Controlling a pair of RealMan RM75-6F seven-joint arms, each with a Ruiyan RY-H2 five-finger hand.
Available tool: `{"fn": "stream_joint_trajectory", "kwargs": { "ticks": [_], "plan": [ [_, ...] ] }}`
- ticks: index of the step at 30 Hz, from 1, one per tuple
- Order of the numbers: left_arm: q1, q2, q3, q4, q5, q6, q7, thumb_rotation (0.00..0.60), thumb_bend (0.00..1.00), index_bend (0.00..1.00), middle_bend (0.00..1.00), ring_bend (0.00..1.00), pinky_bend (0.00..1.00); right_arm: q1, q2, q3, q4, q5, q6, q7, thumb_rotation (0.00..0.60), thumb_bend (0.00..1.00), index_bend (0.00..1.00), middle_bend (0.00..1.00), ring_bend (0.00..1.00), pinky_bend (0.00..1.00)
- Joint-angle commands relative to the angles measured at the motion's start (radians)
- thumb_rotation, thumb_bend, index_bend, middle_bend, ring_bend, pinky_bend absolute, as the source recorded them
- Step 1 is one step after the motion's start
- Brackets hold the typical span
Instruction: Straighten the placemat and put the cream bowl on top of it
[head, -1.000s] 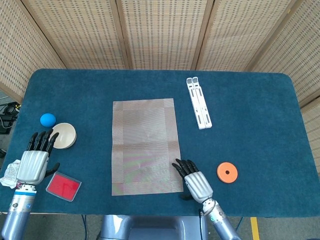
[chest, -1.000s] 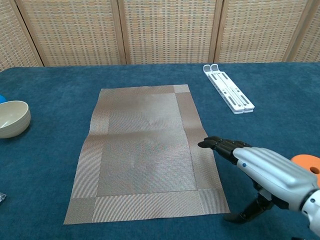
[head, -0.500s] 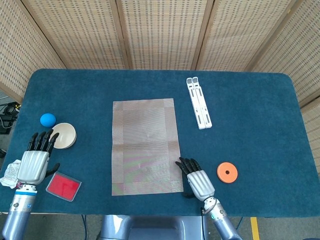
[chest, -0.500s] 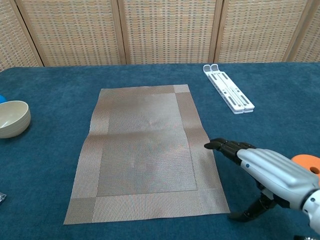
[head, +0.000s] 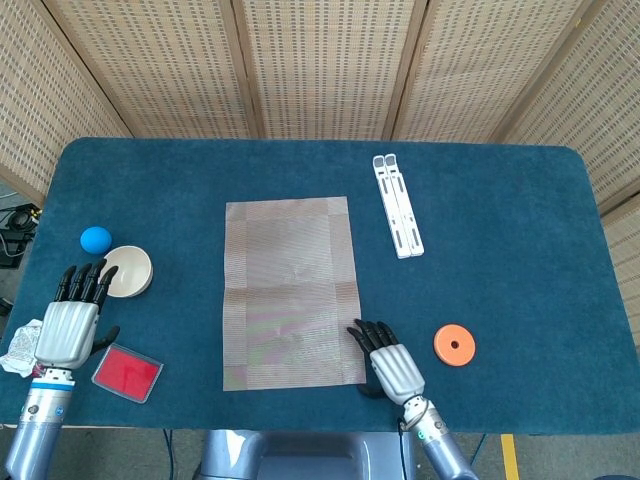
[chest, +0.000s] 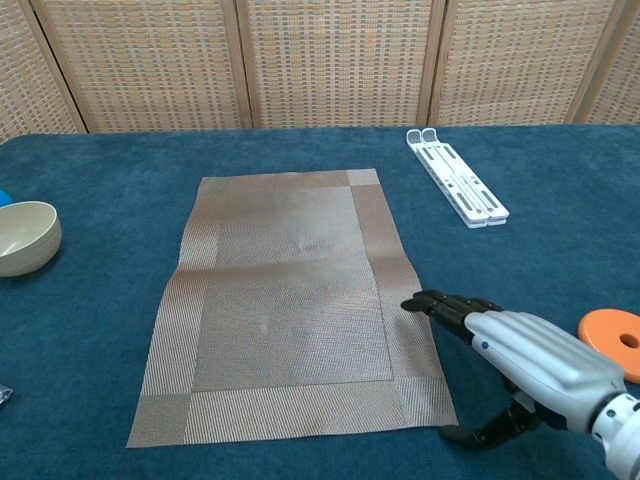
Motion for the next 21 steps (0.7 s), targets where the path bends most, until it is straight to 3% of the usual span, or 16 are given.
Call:
{"fn": "stream_joint_trajectory", "kwargs": {
  "ticks": [1,5,14,21],
  "plan": [
    [0.001,-0.001,-0.001,0.001,-0.001,-0.001,0.000,0.600,0.24,0.04,0.00,0.00,0.00,0.000,-0.014,0.002,0.015,-0.007,0.011,0.010,0.600,0.06,0.00,0.00,0.00,0.00],
    [0.000,-0.004,-0.002,0.004,-0.003,-0.006,0.003,0.600,0.24,0.04,0.00,0.00,0.00,0.002,-0.043,0.003,0.054,-0.025,0.031,0.021,0.600,0.08,0.00,0.00,0.00,0.00],
    [0.001,-0.010,-0.006,0.010,-0.007,-0.010,0.004,0.600,0.24,0.04,0.00,0.00,0.00,0.011,-0.110,-0.003,0.151,-0.088,0.079,0.098,0.600,0.26,0.00,0.00,0.00,0.00],
    [0.004,-0.013,-0.011,0.014,-0.005,-0.005,-0.007,0.600,0.24,0.04,0.00,0.00,0.00,0.011,-0.132,-0.014,0.166,-0.150,0.150,0.206,0.600,0.37,0.00,0.00,0.00,0.00]
  ]
}}
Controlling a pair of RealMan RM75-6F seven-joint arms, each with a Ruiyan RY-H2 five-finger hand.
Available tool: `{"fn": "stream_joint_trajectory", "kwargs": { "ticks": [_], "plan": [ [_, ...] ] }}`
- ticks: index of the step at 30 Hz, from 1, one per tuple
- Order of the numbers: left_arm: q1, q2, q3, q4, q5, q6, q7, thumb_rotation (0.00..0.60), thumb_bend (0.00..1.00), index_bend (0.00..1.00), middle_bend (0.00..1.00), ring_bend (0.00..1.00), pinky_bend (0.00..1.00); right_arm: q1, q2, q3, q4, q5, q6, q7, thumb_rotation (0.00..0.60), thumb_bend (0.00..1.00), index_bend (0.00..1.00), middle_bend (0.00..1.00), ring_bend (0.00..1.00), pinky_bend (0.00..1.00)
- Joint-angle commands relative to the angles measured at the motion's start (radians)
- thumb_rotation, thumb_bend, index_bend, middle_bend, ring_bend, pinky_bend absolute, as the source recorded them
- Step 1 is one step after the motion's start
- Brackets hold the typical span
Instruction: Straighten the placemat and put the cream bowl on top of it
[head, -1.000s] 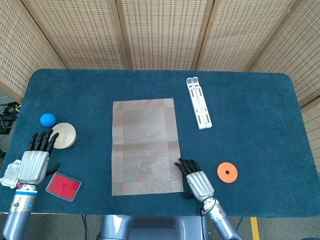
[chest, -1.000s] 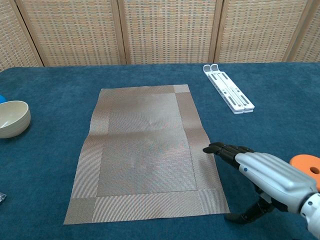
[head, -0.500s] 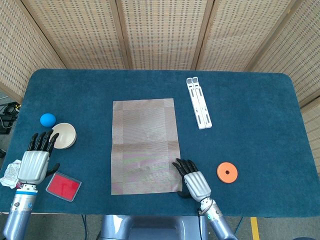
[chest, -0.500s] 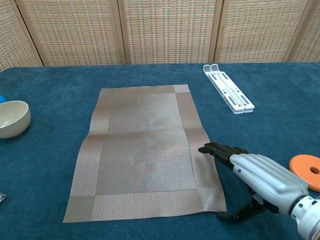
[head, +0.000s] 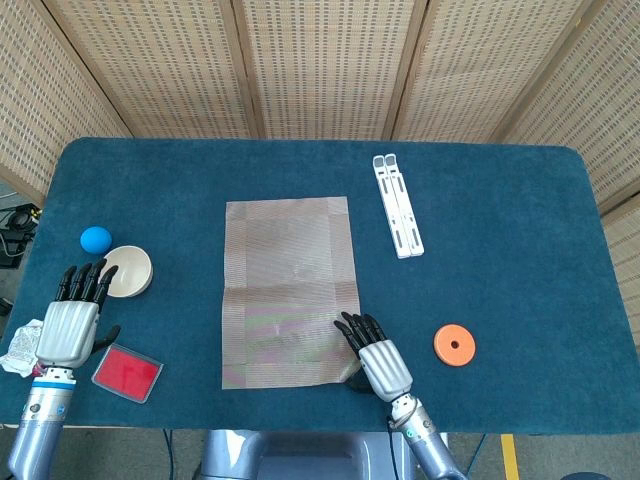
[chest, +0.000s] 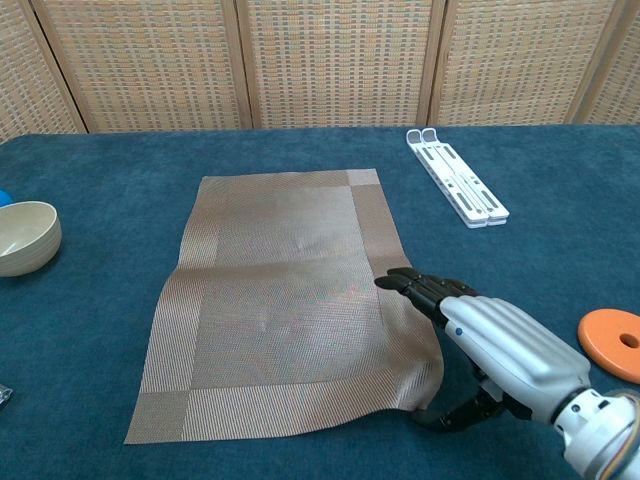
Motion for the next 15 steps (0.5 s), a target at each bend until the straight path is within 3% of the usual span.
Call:
{"fn": "stream_joint_trajectory", "kwargs": {
  "ticks": [1,7,15],
  "plan": [
    [0.001,-0.001,-0.001,0.001,0.000,0.000,-0.002,0.600,0.24,0.04,0.00,0.00,0.00,0.001,-0.013,-0.008,0.006,-0.038,0.041,0.063,0.600,0.37,0.00,0.00,0.00,0.00],
    [0.002,-0.002,-0.003,0.002,0.000,0.000,-0.007,0.600,0.23,0.04,0.00,0.00,0.00,0.008,-0.032,-0.002,0.018,-0.057,0.065,0.096,0.600,0.38,0.03,0.00,0.00,0.00],
    [0.001,-0.004,-0.001,0.003,0.000,-0.009,-0.005,0.600,0.24,0.04,0.00,0.00,0.00,0.008,-0.041,0.016,0.038,-0.046,0.077,0.096,0.600,0.37,0.37,0.00,0.00,0.00]
  ]
}}
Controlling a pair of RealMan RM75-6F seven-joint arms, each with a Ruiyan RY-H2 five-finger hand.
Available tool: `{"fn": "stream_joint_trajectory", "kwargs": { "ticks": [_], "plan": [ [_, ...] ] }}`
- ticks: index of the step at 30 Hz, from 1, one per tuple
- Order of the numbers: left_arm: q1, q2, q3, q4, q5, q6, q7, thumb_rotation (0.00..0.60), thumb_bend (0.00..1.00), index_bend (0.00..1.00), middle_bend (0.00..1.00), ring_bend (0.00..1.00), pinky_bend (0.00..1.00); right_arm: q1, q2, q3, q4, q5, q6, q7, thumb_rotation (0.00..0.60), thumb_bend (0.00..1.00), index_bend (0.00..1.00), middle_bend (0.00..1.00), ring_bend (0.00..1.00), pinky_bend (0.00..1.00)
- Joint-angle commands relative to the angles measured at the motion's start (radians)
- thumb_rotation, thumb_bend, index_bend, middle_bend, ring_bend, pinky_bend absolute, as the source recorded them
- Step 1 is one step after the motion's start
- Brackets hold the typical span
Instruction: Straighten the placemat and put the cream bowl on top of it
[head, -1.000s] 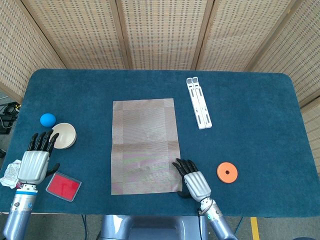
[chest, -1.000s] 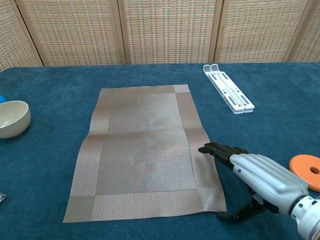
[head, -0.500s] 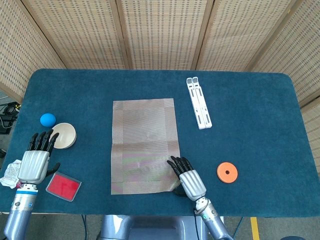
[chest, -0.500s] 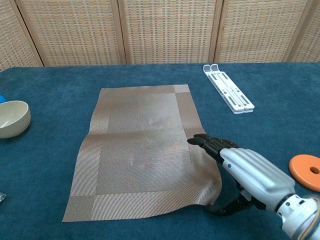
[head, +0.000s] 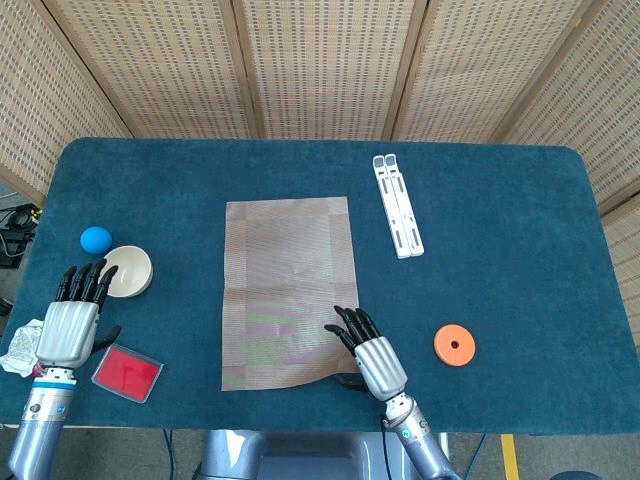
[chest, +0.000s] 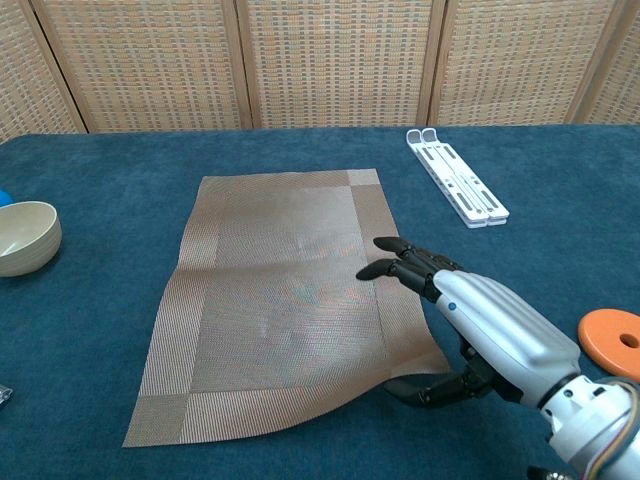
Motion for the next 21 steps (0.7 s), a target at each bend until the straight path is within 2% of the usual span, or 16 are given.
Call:
{"fn": "stream_joint_trajectory", "kwargs": {
  "ticks": [1,6,9,21],
  "plan": [
    [-0.001,-0.001,0.000,0.001,-0.001,-0.003,0.001,0.600,0.23,0.04,0.00,0.00,0.00,0.000,-0.001,0.004,0.003,0.003,0.002,-0.001,0.600,0.37,0.39,0.00,0.00,0.00],
    [-0.001,-0.002,-0.001,0.001,-0.006,-0.009,0.002,0.600,0.24,0.04,0.00,0.00,0.00,0.002,0.000,0.009,0.008,0.012,-0.001,-0.002,0.600,0.37,0.52,0.06,0.00,0.00],
    [-0.001,-0.003,-0.002,0.002,-0.007,-0.008,0.002,0.600,0.24,0.04,0.00,0.00,0.00,0.001,0.000,0.010,0.012,0.013,0.003,0.004,0.600,0.37,0.55,0.07,0.00,0.00],
    [0.000,-0.001,-0.002,0.002,-0.004,-0.008,0.000,0.600,0.23,0.04,0.00,0.00,0.00,-0.004,0.014,0.002,0.003,0.017,0.005,0.003,0.600,0.51,0.57,0.07,0.00,0.00]
  ]
}}
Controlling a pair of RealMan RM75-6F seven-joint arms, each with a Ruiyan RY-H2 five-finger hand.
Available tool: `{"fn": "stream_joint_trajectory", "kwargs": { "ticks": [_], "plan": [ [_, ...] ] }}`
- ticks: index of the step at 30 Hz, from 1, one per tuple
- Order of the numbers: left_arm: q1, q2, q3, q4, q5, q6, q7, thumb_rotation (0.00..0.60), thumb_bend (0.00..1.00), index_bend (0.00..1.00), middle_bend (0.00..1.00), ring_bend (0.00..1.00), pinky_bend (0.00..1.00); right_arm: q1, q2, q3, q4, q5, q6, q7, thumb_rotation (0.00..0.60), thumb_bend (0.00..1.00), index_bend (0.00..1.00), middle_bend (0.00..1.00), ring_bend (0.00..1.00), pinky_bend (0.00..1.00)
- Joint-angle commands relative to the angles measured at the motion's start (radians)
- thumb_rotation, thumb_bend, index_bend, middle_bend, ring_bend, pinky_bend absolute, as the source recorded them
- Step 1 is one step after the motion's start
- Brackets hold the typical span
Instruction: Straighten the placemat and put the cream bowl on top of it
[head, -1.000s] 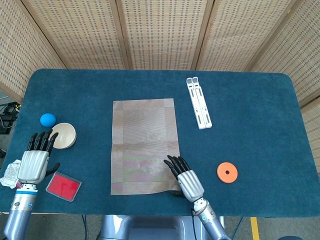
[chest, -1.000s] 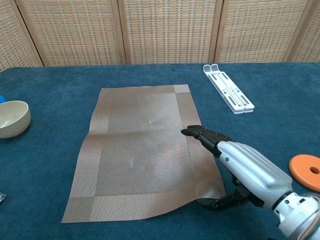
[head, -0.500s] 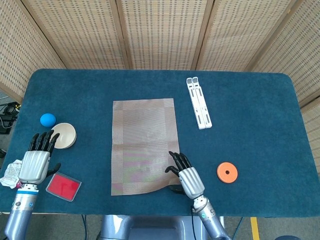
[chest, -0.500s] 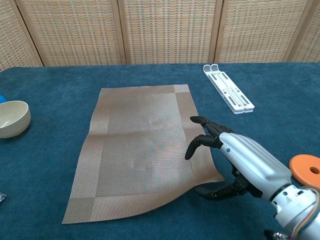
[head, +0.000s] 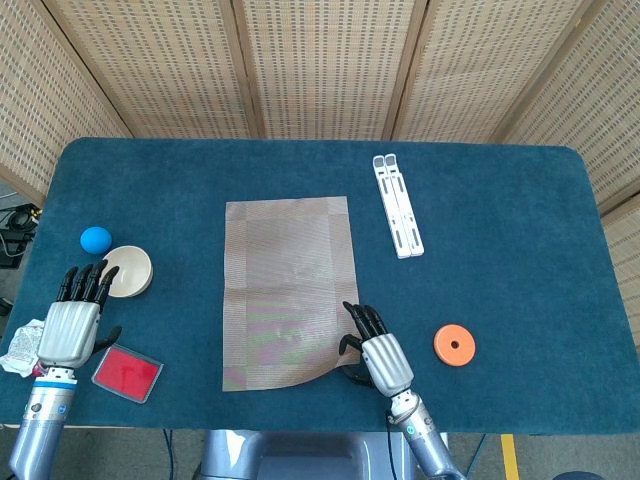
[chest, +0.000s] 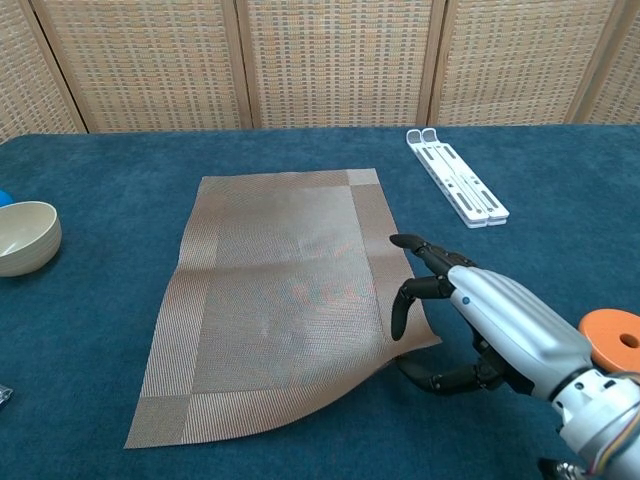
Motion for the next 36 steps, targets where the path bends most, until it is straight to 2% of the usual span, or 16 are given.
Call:
{"fn": "stream_joint_trajectory", "kwargs": {
  "ticks": [1,10,23,30,36],
  "plan": [
    [0.000,0.000,0.000,0.000,0.001,0.000,-0.001,0.600,0.23,0.04,0.00,0.00,0.00,-0.002,0.003,-0.002,-0.006,-0.003,0.006,-0.001,0.600,0.52,0.57,0.07,0.00,0.00],
    [0.001,0.000,-0.002,0.001,0.002,0.002,-0.005,0.600,0.23,0.04,0.00,0.00,0.00,-0.003,0.008,-0.002,-0.016,-0.002,0.010,-0.005,0.600,0.55,0.64,0.11,0.00,0.00],
    [0.002,0.000,-0.003,0.002,0.003,0.001,-0.006,0.600,0.23,0.04,0.00,0.00,0.00,-0.004,0.027,0.000,-0.038,-0.010,0.025,-0.017,0.600,0.55,0.67,0.12,0.00,0.00],
    [0.002,0.001,-0.002,0.000,0.005,0.002,-0.005,0.600,0.23,0.04,0.00,0.00,0.00,-0.013,0.079,0.012,-0.086,-0.021,0.067,-0.039,0.600,0.54,0.69,0.13,0.00,0.00],
    [0.004,0.001,-0.001,-0.002,0.007,0.005,-0.002,0.600,0.23,0.04,0.00,0.00,0.00,-0.035,0.173,0.026,-0.136,-0.014,0.105,-0.053,0.600,0.54,0.69,0.13,0.00,0.00]
  ]
}}
